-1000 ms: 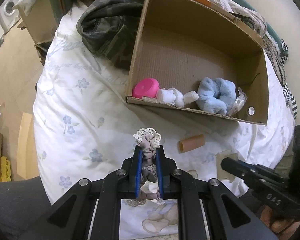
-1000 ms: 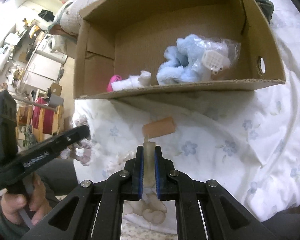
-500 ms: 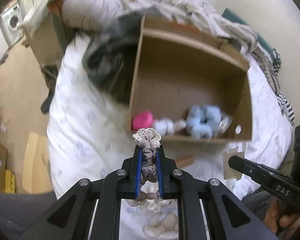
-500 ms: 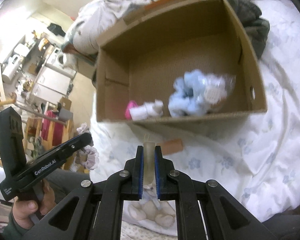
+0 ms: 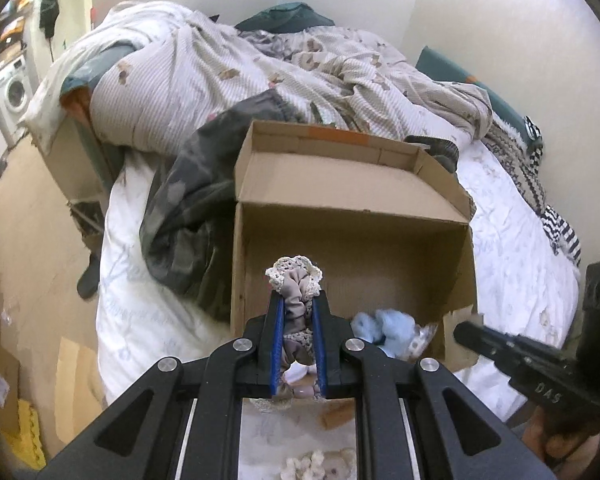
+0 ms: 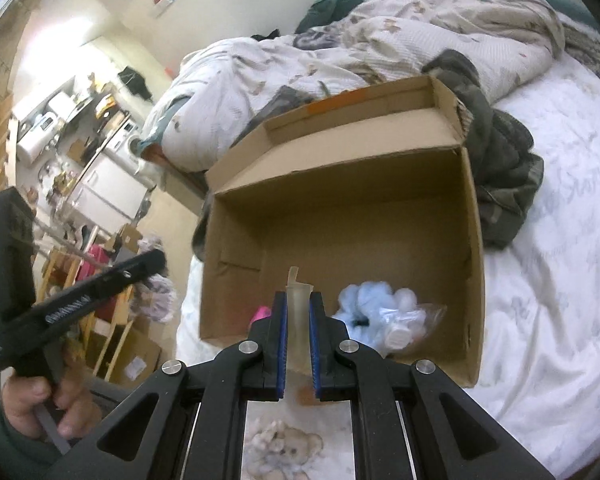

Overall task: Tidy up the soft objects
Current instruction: 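Carry the lace scrunchie and beige piece into the box and open both tools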

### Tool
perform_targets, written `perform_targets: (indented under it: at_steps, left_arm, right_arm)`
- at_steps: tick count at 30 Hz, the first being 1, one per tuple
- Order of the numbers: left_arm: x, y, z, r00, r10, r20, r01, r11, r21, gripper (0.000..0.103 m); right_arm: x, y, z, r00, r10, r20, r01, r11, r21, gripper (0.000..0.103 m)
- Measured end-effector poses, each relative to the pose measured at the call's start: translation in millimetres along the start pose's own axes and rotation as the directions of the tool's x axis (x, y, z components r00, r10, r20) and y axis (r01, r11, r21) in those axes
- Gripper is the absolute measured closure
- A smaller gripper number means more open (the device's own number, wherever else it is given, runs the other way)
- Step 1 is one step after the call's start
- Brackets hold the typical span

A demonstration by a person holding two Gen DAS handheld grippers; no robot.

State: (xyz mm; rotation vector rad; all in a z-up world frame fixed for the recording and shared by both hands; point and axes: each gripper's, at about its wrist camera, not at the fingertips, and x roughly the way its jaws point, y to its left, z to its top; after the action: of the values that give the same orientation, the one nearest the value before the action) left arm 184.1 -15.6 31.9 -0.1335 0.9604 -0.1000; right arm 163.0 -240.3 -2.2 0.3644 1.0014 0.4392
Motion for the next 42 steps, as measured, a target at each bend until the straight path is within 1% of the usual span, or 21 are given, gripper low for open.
perform_targets:
  at_steps: [3, 4, 7, 9, 12, 14, 15, 18, 22, 26, 33, 39, 40, 42]
  left_arm:
    - [13, -5, 0, 1.0, 0.003, -0.008, -0.003, 1.0, 0.021, 0.091]
    - [19, -5, 0, 1.0, 0.001, -0.018, 0.0, 1.0, 0.02, 0.091]
    - [34, -5, -7, 0.999, -0.017, -0.036, 0.018, 1.0, 0.008, 0.091]
    - [42, -5, -14, 0.999, -0.023, -0.032, 0.023, 1.0, 0.012, 0.091]
    - [49, -2, -19, 1.0, -0.008, -0.028, 0.008, 1.0, -0.001, 0.091]
    - [53, 1, -20, 0.999, -0.023, -0.028, 0.023, 1.0, -0.007, 0.091]
    - [55, 2, -20, 0.999, -0.019, -0.03, 0.018, 1.0, -0.007, 0.091]
    - [61, 5, -21, 0.999, -0.003, -0.049, 0.002, 1.0, -0.015, 0.091]
    - [67, 8, -19, 0.998, -0.006, -0.056, 0.004, 0.999, -0.039, 0.091]
    - [71, 6, -20, 0.998, -0.004, -0.065, 0.001, 0.999, -0.043, 0.091]
    - [77, -1, -23, 0.997, 0.001, -0.083, -0.001, 1.0, -0.002, 0.091]
    - [77, -1, -25, 0.996, 0.003, -0.087, -0.003, 1.0, -0.002, 0.09]
    - [77, -1, -24, 0.996, 0.007, -0.092, -0.007, 1.0, -0.001, 0.088]
    - [78, 0, -25, 0.995, 0.007, -0.099, -0.007, 1.0, -0.006, 0.086]
  right_arm:
    - [11, -12, -5, 1.0, 0.007, -0.004, -0.007, 0.999, 0.051, 0.092]
    - [15, -13, -7, 1.0, -0.002, -0.007, 0.003, 0.998, 0.056, 0.092]
    - [23, -16, -7, 0.999, -0.03, -0.018, 0.031, 0.999, 0.041, 0.092]
    - [29, -20, -8, 0.999, -0.044, -0.031, 0.045, 0.998, 0.043, 0.092]
    - [38, -25, -8, 0.997, -0.065, -0.049, 0.067, 0.996, 0.052, 0.092]
    - [44, -27, -7, 0.995, -0.073, -0.061, 0.076, 0.996, 0.047, 0.092]
    - [47, -26, -7, 0.995, -0.075, -0.065, 0.078, 0.996, 0.043, 0.092]
    - [53, -25, -10, 0.994, -0.077, -0.08, 0.08, 0.996, 0.034, 0.091]
    - [60, -23, -12, 0.991, -0.088, -0.102, 0.091, 0.996, 0.02, 0.091]
    - [64, -25, -15, 0.988, -0.098, -0.12, 0.101, 0.995, 0.018, 0.091]
    - [67, -27, -16, 0.985, -0.101, -0.139, 0.105, 0.994, 0.023, 0.091]
    - [69, -24, -14, 0.985, -0.104, -0.139, 0.107, 0.994, 0.016, 0.091]
    - [69, -24, -15, 0.984, -0.105, -0.14, 0.109, 0.994, 0.015, 0.091]
    - [70, -26, -15, 0.984, -0.104, -0.143, 0.108, 0.994, 0.02, 0.088]
